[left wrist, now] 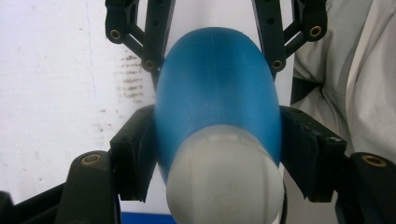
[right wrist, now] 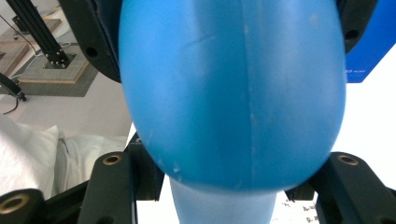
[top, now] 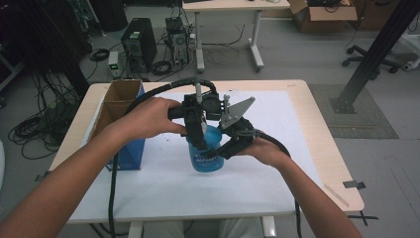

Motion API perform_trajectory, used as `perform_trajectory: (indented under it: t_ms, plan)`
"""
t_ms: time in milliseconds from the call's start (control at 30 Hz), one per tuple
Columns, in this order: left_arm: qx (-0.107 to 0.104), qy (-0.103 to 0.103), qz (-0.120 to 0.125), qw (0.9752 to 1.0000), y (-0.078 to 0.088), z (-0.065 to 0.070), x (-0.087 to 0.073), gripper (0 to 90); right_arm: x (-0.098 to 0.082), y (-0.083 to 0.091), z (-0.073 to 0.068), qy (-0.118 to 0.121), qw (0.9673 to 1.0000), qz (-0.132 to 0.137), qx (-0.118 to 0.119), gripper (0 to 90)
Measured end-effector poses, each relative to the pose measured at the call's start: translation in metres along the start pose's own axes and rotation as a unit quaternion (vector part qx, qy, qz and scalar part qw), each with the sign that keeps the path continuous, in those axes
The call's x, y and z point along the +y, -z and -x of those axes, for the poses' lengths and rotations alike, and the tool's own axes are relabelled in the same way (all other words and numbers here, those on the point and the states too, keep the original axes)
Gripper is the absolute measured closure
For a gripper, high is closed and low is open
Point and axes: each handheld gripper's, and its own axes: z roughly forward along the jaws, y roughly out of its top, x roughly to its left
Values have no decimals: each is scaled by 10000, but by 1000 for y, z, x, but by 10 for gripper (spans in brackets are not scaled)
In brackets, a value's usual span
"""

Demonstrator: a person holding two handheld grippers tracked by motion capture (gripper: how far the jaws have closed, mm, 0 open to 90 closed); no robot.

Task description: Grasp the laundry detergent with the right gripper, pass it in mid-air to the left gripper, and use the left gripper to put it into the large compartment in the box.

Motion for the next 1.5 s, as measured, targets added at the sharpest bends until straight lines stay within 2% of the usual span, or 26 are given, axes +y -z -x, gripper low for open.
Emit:
perform_trajectory:
  t_ms: [133, 767, 1067, 1100, 1200, 1300, 1500]
  plan:
    - [52, -9, 10, 10000, 0, 0, 0, 370, -1, -1, 0, -9, 10000, 25, 4, 433]
    - [157, 69, -97, 9998, 2, 3, 1, 382, 1, -1, 0, 64, 10000, 24, -5, 435]
    - [231, 140, -177, 9995, 13, 6, 5, 382, 7, 3, -1, 103, 9998, 138, 31, 419]
    - [250, 150, -210, 9994, 14, 6, 5, 382, 7, 2, 0, -10, 9999, 100, -26, 273]
    - [362, 266, -276, 9986, 18, 4, 4, 382, 5, 4, 2, -177, 9998, 70, -111, 202]
    - [434, 360, -349, 9978, 22, 1, 2, 382, -1, 12, 5, -427, 9986, 275, -156, 125]
    - [508, 567, -472, 9960, 29, -4, -4, 381, -8, 28, 8, -624, 9972, 186, -373, 78]
